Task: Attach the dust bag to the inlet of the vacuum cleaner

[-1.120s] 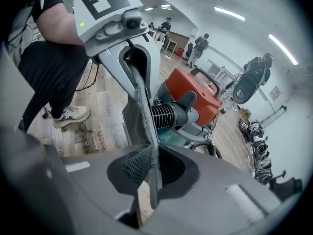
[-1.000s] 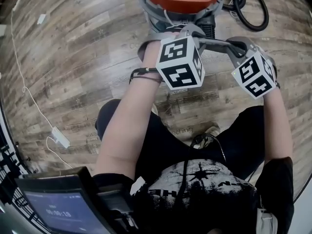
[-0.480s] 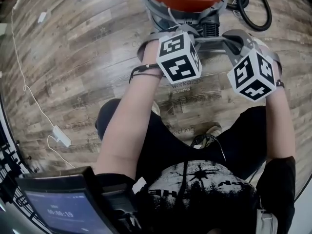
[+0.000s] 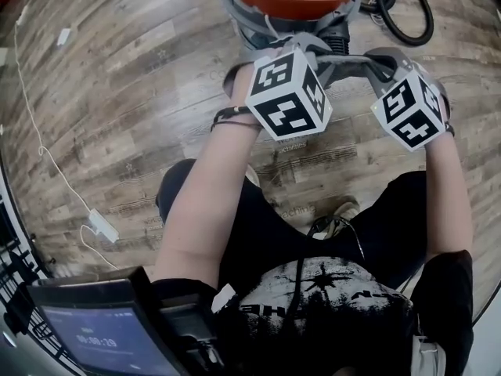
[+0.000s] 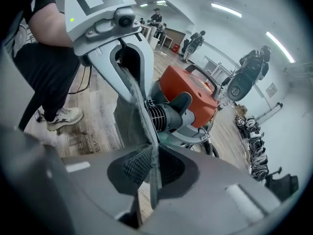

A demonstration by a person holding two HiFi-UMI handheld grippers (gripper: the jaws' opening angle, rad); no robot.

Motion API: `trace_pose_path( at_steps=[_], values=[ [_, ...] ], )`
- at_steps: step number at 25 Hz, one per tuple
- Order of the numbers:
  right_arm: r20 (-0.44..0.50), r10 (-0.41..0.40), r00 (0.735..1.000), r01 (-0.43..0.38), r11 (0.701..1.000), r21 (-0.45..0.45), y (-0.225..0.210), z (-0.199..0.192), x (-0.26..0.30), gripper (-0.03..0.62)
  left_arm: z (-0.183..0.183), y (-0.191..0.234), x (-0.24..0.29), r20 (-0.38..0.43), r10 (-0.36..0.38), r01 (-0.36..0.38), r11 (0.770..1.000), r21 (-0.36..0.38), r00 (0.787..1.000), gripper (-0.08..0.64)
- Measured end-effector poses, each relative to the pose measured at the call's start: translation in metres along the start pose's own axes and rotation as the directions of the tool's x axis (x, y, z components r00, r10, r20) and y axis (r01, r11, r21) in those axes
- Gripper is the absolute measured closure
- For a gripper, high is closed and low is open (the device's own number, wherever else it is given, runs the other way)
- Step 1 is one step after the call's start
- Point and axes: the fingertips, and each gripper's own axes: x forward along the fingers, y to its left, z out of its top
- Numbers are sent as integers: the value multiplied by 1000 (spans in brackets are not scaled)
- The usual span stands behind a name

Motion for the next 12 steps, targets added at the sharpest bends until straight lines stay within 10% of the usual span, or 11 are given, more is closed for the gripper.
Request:
trace_pose_path(
  at_steps=[12],
  values=[
    [-8, -74, 997, 72, 982, -172, 2, 37, -16, 565, -39, -5, 13, -111, -47, 33, 992, -126, 993, 531]
  ],
)
